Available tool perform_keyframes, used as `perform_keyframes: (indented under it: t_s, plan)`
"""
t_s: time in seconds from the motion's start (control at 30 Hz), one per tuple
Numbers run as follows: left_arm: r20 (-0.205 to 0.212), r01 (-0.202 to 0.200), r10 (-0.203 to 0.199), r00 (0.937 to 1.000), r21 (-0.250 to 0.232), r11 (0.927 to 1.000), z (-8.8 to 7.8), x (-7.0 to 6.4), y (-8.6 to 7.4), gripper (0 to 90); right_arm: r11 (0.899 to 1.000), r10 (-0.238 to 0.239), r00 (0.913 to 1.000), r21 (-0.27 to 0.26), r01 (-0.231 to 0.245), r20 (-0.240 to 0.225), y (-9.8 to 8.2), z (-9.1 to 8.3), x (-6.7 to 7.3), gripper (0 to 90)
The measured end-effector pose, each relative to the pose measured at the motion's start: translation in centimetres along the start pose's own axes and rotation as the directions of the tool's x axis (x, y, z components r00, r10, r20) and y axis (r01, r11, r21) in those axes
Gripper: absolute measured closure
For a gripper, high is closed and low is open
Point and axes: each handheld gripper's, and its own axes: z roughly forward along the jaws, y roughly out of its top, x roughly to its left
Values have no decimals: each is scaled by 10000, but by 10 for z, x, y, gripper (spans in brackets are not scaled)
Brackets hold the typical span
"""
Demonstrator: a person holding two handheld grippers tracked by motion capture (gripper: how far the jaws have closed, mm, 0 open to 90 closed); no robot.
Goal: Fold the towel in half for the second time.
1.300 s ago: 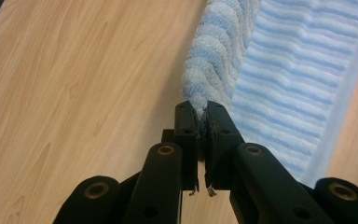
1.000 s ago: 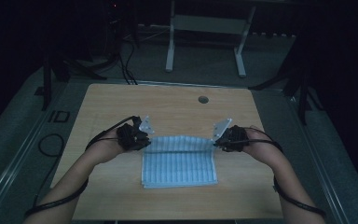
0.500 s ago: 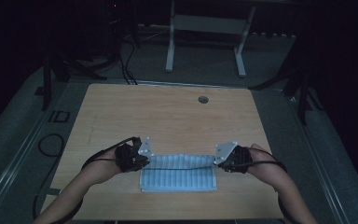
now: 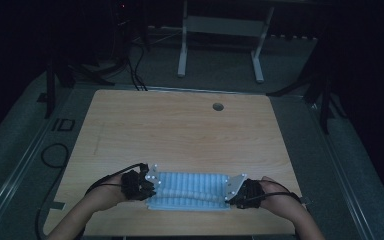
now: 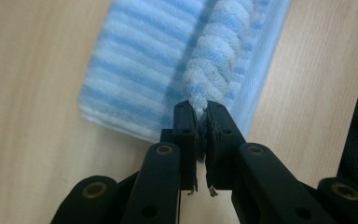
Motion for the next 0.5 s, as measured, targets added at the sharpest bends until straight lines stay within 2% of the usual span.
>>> perform_keyframes:
  t_s: [0.13,0.17,0.2,0.23,0.27,0.33,0.4,0.5]
  plan:
    - [229,-177,170,9996,298,9994,4,-4,-3,820,9999,-82,9995,59,83,-290,0,9,12,838]
    - [429,-265,246,9988,432,9987,5,-5,-4,798,10000,-73,9993,24,74,-356,0,10,13,825]
    - [429,-265,246,9988,432,9987,5,-5,-4,755,10000,-73,9993,24,74,-356,0,10,13,825]
    - [590,-539,500,9970,666,9963,4,-9,-6,726,10000,-62,9983,38,64,-587,-1,12,16,713]
    - [614,-517,472,9970,725,9960,3,-9,-7,703,9998,-134,9981,120,142,-608,-1,11,18,710]
    - [636,-442,397,9972,703,9965,1,-8,-7,701,9997,-246,9985,71,249,-491,-1,10,20,707]
    - [541,-374,328,9980,860,9956,0,-5,-6,700,9999,-114,9991,-4,114,-412,-1,5,18,707]
    - [435,-293,264,9987,657,9974,-9,-3,0,700,9994,-64,9999,-345,61,-82,0,-11,13,675]
